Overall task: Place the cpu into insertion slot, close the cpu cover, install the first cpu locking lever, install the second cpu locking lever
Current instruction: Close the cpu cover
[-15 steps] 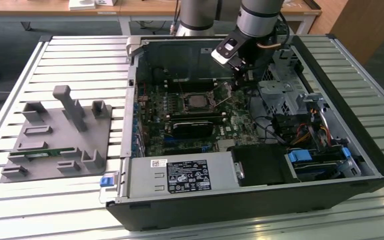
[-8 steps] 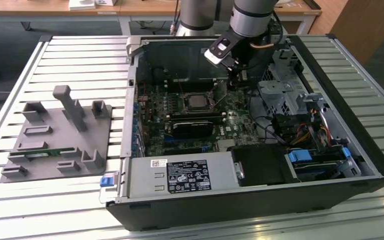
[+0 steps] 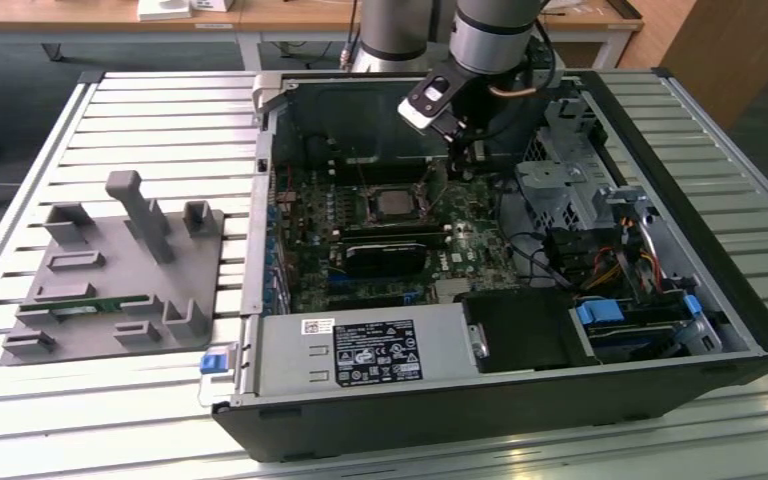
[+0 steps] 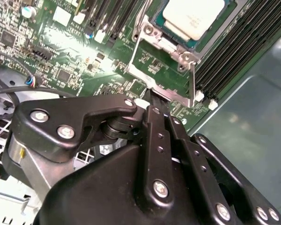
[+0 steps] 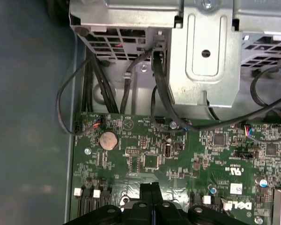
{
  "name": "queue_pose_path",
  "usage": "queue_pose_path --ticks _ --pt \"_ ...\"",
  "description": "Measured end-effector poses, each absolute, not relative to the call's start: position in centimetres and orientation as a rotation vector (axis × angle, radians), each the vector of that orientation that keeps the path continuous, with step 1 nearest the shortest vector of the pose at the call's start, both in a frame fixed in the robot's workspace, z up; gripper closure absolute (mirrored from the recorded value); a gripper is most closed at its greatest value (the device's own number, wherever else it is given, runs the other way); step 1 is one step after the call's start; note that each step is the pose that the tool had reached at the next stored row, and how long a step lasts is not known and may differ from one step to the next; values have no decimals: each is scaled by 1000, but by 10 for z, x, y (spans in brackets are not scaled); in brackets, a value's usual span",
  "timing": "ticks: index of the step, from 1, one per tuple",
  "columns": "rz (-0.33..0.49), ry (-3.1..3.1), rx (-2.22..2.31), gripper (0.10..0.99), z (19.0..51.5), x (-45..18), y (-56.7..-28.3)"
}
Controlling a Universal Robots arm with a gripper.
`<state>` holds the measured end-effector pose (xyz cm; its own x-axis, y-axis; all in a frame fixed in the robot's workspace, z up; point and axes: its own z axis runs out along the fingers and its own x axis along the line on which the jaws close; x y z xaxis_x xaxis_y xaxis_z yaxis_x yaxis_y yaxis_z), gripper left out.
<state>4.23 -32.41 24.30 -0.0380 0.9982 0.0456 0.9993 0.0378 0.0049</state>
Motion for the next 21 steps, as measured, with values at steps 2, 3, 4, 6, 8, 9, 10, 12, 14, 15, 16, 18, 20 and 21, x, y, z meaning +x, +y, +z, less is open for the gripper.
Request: queue_pose_path --ticks 2,3,4,6,8,9,10,12,14,15,16,18,20,21 --pt "-55 -2242 -2158 980 243 39 -324" --pt "-55 -2242 -2158 980 243 38 -324" --pt "-55 -2242 -2158 980 243 36 -324" --pt "-55 -2242 -2158 980 243 32 -324" --pt "-55 -2242 -2158 980 243 29 -324" --pt "-55 -2242 -2158 980 243 27 -324" --pt "-55 -2242 -2158 980 243 26 -324" --pt "-55 -2242 -2158 980 243 23 -324" --pt "-55 -2242 -2158 980 243 21 -324" --pt "-55 -2242 -2158 980 243 20 -324" --pt "-55 -2242 -2158 980 243 19 -324" --pt "-55 -2242 -2158 980 243 17 -324" --pt "-55 -2242 -2158 980 243 15 -324" --pt "-55 -2242 -2158 980 243 14 -324"
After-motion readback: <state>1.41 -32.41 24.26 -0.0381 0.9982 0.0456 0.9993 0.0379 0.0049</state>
